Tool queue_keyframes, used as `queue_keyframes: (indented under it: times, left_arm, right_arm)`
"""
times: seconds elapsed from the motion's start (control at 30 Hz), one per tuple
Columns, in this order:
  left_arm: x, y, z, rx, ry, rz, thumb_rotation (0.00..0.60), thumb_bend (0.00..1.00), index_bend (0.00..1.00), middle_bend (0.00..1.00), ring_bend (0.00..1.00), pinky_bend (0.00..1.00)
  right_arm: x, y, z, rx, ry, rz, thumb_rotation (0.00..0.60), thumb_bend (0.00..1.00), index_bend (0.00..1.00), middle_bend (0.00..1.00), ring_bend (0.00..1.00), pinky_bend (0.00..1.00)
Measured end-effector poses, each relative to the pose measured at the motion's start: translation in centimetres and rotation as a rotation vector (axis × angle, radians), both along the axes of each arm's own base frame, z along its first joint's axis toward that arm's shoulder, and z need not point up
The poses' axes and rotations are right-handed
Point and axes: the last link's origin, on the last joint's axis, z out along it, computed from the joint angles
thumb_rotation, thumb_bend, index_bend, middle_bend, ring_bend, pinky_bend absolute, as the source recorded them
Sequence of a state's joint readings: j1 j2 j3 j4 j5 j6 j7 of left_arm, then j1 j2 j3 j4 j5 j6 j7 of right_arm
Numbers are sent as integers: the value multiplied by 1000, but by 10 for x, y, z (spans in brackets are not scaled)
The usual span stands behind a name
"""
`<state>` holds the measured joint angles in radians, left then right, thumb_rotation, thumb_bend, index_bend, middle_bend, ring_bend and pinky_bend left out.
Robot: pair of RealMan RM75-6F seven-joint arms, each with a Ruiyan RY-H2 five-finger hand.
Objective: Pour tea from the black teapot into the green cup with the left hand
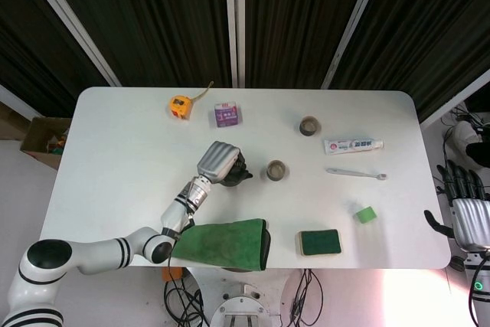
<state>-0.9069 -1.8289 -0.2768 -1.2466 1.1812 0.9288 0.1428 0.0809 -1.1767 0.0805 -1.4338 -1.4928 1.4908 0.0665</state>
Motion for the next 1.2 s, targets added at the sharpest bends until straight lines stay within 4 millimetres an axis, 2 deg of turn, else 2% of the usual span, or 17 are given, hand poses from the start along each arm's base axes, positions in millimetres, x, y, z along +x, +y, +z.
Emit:
queue_keyframes:
  times: [0.23,0.63,1.2]
  left_arm:
    - [8,0,-5,-3,2,-14,600,386,1000,1000,997,690]
    - [32,3,-9,17,27,-69,600,394,1000,1000,997,691]
    - [63,16,-18,29,36,-98,600,400,1000,1000,1000,690]
  right_arm:
    - [-2,0,1,-2,-3,-3,600,207,0,0,0,0]
    - [-4,0,4,-4,-7,-8,600,207,0,0,0,0]
    - [-6,0,10,-15,-12,-9,600,207,0,0,0,0]
